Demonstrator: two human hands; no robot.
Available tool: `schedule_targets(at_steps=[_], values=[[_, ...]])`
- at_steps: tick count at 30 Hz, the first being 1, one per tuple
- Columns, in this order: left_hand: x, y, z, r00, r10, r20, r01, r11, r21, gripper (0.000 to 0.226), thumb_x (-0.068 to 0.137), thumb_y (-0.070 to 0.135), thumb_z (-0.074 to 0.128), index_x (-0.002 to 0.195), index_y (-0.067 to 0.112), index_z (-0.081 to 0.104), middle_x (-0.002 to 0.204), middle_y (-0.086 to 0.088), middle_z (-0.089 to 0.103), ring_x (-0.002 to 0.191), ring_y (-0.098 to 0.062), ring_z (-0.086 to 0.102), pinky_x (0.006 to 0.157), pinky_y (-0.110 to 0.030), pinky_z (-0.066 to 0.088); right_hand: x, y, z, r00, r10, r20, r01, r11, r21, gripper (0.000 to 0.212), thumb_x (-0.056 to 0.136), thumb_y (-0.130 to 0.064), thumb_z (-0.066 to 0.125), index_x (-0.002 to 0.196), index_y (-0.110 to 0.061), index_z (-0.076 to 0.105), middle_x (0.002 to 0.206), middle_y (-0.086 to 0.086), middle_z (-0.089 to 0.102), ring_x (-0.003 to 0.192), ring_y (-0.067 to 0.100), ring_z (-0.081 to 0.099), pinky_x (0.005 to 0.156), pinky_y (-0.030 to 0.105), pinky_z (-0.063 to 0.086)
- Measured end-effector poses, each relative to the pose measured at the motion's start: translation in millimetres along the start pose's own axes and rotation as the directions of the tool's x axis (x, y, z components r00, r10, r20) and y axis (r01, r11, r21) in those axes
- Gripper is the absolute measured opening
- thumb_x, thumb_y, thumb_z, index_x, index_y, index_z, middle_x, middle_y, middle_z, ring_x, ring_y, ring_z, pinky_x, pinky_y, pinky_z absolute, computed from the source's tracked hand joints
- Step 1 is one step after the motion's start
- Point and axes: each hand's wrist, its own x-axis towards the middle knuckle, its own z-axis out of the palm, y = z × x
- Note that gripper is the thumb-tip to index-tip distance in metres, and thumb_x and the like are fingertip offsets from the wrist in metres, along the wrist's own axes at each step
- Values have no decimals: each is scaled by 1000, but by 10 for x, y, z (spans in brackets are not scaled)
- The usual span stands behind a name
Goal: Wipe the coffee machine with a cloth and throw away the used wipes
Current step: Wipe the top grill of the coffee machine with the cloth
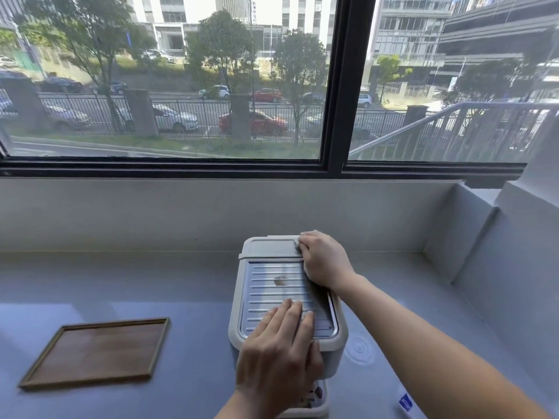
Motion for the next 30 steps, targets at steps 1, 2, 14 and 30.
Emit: schedule_targets(at_steps=[1,2,14,30], values=[[2,2,-2,1000,-5,-3,5,1000,-4,34,87,30,50,104,15,76,116,-9,72,111,-25,68,89,-41,57,103,-20,-2,998,63,15,-63,998,-9,28,98,-20,42,89,-9,65,107,8,67,105,32,58,86,39,48],[2,5,-3,1000,-10,-4,10,1000,-10,34,87,29,51,103,15,76,115,-9,72,111,-25,68,89,-41,58,174,-34,5,993,113,23,-112,994,-18,30,99,-23,40,92,-9,65,110,11,66,104,35,59,84,38,49],[23,19,-11,1000,-20,-6,20,999,-38,32,82,26,54,101,13,76,114,-10,73,110,-25,68,92,-39,56,-612,-182,-9,987,-160,23,154,974,166,31,94,-39,48,110,-27,71,126,-17,65,122,2,51,104,22,38],[7,-43,-89,999,12,-45,-15,998,-66,10,84,14,59,78,9,65,91,-13,66,88,-30,65,92,-39,54,-549,-204,-96,997,-57,-43,53,996,-74,21,98,-22,49,99,-13,68,114,-1,67,113,19,54,92,29,42]])
